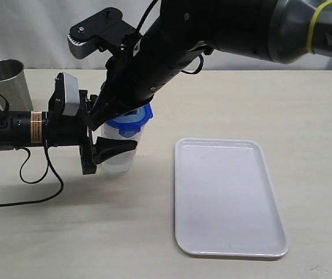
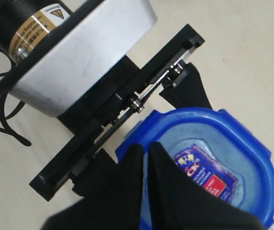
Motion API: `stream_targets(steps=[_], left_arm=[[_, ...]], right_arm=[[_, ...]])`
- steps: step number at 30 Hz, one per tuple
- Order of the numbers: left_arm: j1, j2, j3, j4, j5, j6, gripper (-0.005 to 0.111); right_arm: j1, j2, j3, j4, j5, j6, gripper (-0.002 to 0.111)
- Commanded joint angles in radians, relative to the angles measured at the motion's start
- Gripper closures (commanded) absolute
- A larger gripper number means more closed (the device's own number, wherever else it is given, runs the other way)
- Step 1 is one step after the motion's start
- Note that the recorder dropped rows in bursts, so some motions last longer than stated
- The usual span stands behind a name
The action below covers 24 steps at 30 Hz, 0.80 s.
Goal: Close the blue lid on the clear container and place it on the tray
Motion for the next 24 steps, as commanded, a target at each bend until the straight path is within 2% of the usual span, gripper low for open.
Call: stream_targets(steps=[1, 7, 10, 12, 17, 19, 24], left_arm=[[-0.001, -0.010, -0.002, -0.061, -0.058, -0.004, 0.107], [-0.001, -0.010, -0.002, -0.121, -0.058, 0.020, 0.107], [-0.009, -0.012, -0.002, -0.154, -0.058, 0.079, 0.107], [-0.042, -0.023, -0.017, -0.171, -0.038, 0.079, 0.107], [-0.213, -0.056, -0.099, -0.177, 0.364, 0.079, 0.107], [-0.275, -0.056, -0.142, -0.173, 0.465, 0.111, 0.107], [-0.382, -0.056, -0.218, -0.153, 0.641, 0.214, 0.107]], right_arm=[[0.001, -0.050, 0.001, -0.034, 0.014, -0.009, 0.104], [0.001, -0.281, 0.071, -0.053, -0.108, -0.003, 0.104], [0.001, -0.447, 0.245, -0.055, -0.299, -0.003, 0.104], [0.001, -0.561, 0.364, -0.055, -0.410, -0.003, 0.104], [0.000, -0.819, 0.667, -0.055, -0.647, -0.003, 0.104], [-0.003, -0.918, 0.768, -0.055, -0.739, -0.003, 0.104], [-0.061, -1.056, 0.893, -0.018, -0.799, -0.002, 0.104]])
